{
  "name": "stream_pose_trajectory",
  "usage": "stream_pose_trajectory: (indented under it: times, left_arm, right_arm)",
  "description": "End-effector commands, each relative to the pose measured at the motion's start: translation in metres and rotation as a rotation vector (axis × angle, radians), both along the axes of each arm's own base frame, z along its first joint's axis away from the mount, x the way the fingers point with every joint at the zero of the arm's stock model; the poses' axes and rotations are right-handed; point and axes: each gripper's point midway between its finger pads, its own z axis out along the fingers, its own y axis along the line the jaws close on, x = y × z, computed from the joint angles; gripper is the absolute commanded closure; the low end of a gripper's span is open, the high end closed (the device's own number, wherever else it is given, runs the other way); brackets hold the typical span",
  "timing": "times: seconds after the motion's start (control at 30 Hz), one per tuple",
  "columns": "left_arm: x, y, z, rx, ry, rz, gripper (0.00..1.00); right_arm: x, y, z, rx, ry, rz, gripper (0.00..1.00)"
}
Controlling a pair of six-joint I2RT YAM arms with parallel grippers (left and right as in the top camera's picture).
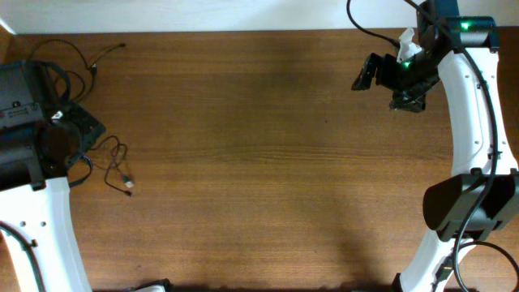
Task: Untangle cables
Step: 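Carry the center black cable left and lay it at the left edge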
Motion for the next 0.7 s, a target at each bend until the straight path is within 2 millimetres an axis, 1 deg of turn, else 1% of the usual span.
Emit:
stream_pose_trajectory:
  times: [0.0,0.1,0.2,0.3,0.33,0.47,0.53,0.6,0.63,0.67]
  left_arm:
    - [-0.009,-0.007,0.017,0.024,-0.051,-0.07,1.0]
    - [-0.014,-0.009,0.017,0.034,-0.035,-0.092,1.0]
    - [-0.024,-0.011,0.007,0.034,0.03,-0.119,1.0]
    - [-0.031,-0.006,-0.002,0.039,0.076,-0.094,1.0]
    - [-0.034,0.001,-0.003,0.048,0.082,-0.065,1.0]
    - [-0.046,0.041,-0.003,0.071,0.074,0.115,1.0]
    - [-0.056,0.065,-0.005,0.083,0.071,0.205,1.0]
    - [-0.064,0.094,-0.008,0.114,0.065,0.305,1.0]
    - [-0.066,0.103,-0.01,0.122,0.06,0.335,1.0]
    - [-0.067,0.119,-0.016,0.128,0.051,0.378,1.0]
  right_arm:
    - [0.001,0.0,-0.003,-0.009,0.004,0.002,0.02]
    - [0.001,0.0,-0.003,-0.009,0.005,0.002,0.02]
    - [0.0,0.0,-0.003,-0.009,0.005,0.002,0.02]
    - [0.001,0.0,-0.003,-0.009,0.004,0.002,0.02]
    - [0.001,0.0,-0.003,-0.009,0.004,0.002,0.01]
    - [0.0,0.0,-0.003,-0.009,0.005,0.003,0.02]
    - [0.001,0.0,-0.003,-0.009,0.004,0.004,0.02]
    - [0.002,0.0,-0.003,-0.009,0.0,0.004,0.02]
    - [0.002,0.001,-0.003,-0.009,-0.003,0.005,0.02]
    - [0.002,0.003,-0.002,-0.009,-0.005,0.01,0.02]
